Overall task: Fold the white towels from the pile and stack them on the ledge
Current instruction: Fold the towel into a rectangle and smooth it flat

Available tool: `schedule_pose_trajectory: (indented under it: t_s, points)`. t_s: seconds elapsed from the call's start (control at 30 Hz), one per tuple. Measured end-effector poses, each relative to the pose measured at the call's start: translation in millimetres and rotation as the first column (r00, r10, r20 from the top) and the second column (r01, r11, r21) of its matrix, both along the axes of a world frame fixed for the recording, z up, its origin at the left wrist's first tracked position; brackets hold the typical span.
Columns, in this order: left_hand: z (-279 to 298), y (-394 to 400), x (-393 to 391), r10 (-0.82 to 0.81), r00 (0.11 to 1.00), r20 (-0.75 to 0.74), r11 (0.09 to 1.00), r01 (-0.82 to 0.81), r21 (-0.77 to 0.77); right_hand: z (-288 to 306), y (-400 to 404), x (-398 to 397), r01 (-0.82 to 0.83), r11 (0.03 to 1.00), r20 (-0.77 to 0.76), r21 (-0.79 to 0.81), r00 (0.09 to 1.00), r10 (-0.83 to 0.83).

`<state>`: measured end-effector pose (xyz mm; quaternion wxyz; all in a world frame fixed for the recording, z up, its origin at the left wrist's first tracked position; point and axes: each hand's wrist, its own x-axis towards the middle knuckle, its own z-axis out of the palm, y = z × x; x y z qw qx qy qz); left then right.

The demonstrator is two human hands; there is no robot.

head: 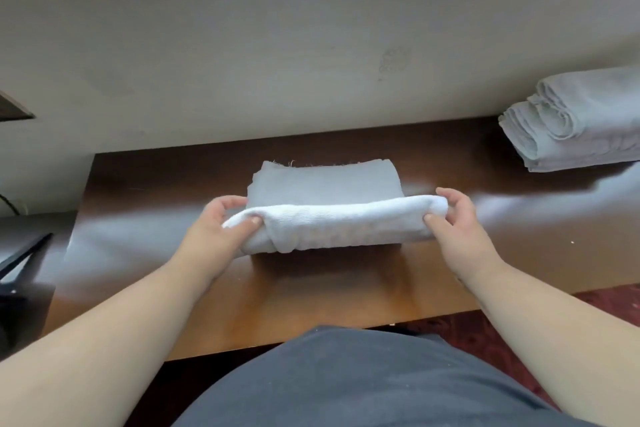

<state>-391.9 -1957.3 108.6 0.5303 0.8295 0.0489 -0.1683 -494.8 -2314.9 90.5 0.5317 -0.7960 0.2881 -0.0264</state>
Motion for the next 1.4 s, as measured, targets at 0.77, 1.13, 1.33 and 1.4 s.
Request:
schedule_pose_trajectory:
  t_s: [0.77, 1.13, 1.33, 1.4]
  points:
    - [-110, -57, 125, 0.217, 0.975, -0.04, 0.824, -0.161, 0.543, -99, -9, 173, 0.06, 0.959, -0.214, -0.276, 0.969, -0.122]
    - [-81, -102, 111, -0.371, 0.842, 0.391, 0.739, 0.012, 0.673, -70, 11, 178, -0.072, 0.74, -0.128, -0.668, 0.992, -0.019]
    - [-104, -112, 122, -0.803, 0.595, -0.028, 0.345, 0.503, 0.792, -87, 36, 154, -0.678, 0.464, -0.549, -0.57, 0.735, 0.399]
    - [-108, -101, 135, -0.822, 0.568, -0.038, 0.318, 0.514, 0.796, -94, 33, 159, -0.663, 0.459, -0.555, -0.591, 0.748, 0.364]
